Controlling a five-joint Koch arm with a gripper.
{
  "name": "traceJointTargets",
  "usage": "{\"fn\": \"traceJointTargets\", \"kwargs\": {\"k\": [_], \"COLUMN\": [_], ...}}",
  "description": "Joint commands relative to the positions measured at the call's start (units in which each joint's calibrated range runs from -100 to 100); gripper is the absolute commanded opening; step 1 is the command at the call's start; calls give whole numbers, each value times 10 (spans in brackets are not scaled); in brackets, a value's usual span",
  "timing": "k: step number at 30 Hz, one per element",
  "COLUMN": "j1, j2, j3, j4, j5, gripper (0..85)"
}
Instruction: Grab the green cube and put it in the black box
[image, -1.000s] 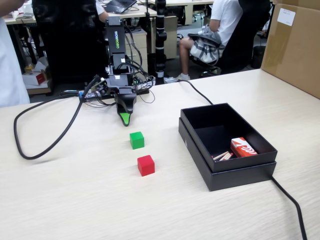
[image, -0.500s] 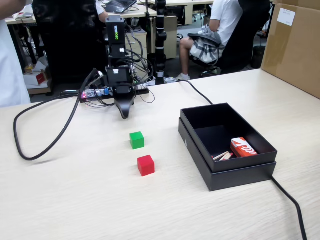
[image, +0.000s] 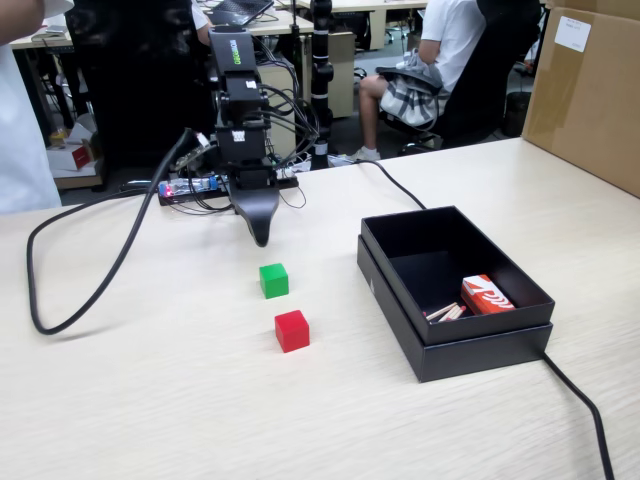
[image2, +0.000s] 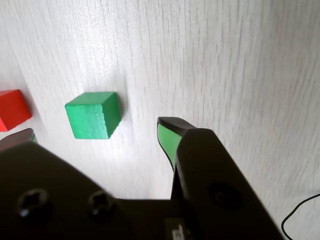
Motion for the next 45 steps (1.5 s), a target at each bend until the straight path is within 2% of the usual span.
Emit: {"fn": "traceJointTargets", "kwargs": {"k": [1,12,20,25,32,37,45], "j1": [5,9,6,7,6,6,27], "j2": [56,239,302,326,337,326,77], "j3": [59,154,179,189,202,196,188], "j4": [-3,-3,-3,-18,-18,-22,-53], "j5": [-1,0,-2,-2,-2,-3,-3], "gripper": [481,480,471,378,25,9,8]}}
